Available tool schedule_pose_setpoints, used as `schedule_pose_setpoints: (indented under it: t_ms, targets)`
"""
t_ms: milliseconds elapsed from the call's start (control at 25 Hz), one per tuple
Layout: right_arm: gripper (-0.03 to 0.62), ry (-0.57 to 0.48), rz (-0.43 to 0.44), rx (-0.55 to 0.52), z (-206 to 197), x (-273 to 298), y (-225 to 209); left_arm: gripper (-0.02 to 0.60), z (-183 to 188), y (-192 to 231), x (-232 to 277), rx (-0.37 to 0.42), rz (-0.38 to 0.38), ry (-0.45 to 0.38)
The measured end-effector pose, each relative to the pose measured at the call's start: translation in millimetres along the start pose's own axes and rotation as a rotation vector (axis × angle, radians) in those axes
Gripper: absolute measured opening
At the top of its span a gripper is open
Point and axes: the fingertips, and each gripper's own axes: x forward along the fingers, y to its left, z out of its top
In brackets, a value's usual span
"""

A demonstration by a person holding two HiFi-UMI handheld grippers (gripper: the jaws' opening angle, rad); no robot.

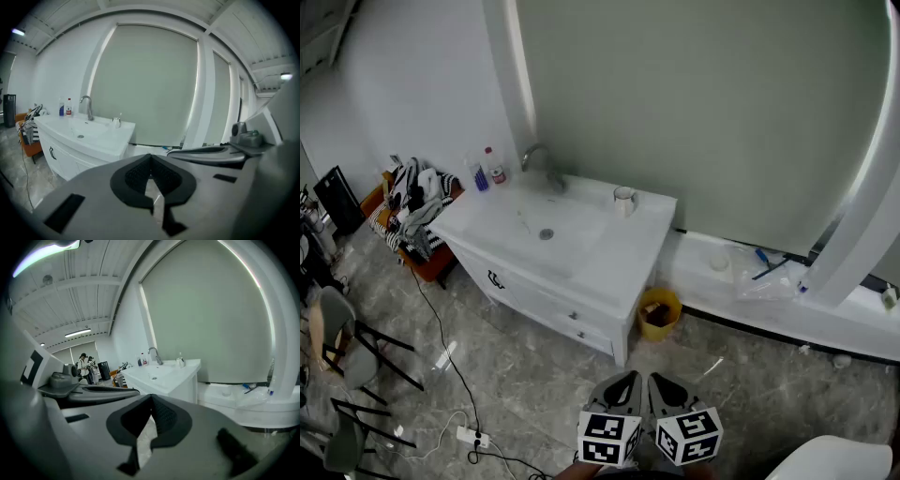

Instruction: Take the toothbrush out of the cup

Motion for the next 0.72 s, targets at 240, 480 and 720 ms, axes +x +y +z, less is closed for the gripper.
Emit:
schedule_pose_setpoints:
  t_ms: [240, 480, 720]
  targets:
    - [0.011, -0.008, -0.009, -0.004, 8, 6, 9, 0.008, 8, 12, -6, 0.004, 0.0, -0.016]
    - [0.011, -0.007, -0.008, -0.01, 11, 14, 4, 0.008, 15, 17, 2, -0.003, 0.008, -0.025]
    - [0.011, -0.009, 0.001, 0.001, 13, 26, -3, 0.009, 15, 25, 13, -0.007, 0.02, -0.018]
